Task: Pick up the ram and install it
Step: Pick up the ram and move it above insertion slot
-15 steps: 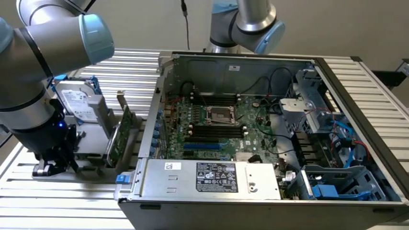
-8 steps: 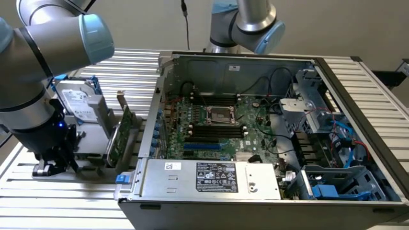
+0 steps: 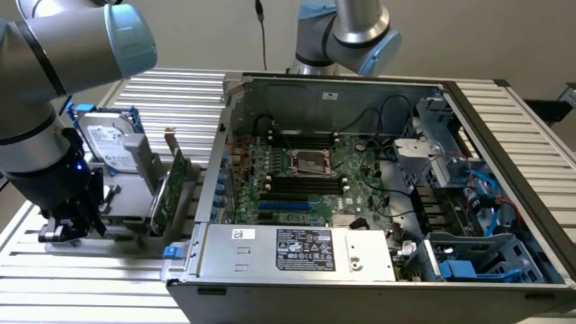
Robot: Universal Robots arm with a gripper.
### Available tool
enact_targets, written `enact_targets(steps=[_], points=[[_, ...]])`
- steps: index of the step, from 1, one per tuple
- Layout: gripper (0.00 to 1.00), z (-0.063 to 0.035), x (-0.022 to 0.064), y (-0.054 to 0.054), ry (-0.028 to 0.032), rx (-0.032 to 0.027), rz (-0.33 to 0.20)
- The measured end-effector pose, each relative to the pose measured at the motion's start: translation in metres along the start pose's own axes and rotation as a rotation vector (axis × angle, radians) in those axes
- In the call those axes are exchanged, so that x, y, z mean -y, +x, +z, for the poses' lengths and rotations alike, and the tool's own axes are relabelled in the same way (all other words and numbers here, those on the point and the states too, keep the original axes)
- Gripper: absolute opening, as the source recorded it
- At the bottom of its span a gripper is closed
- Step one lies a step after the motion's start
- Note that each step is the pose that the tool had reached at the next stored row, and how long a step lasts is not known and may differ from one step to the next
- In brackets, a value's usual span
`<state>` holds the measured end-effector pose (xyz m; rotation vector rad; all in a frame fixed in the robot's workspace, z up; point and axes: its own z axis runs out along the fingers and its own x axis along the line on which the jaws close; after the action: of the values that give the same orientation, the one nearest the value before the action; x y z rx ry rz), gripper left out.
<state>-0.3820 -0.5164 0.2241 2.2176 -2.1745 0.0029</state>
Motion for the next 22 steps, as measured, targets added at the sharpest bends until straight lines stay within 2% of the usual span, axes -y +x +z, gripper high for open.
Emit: enact_targets(steps=[7,11,22], points=[[0.13,-0.0319,-0.0005,0.001,-0.0001,0.0000,0.000],[0.13,-0.0503,0.0022,0.001,-0.0001,0.0000,0.000],[0.13,-0.0988,0.0365,-0.003,-0.0002,-0.0001,0.000]])
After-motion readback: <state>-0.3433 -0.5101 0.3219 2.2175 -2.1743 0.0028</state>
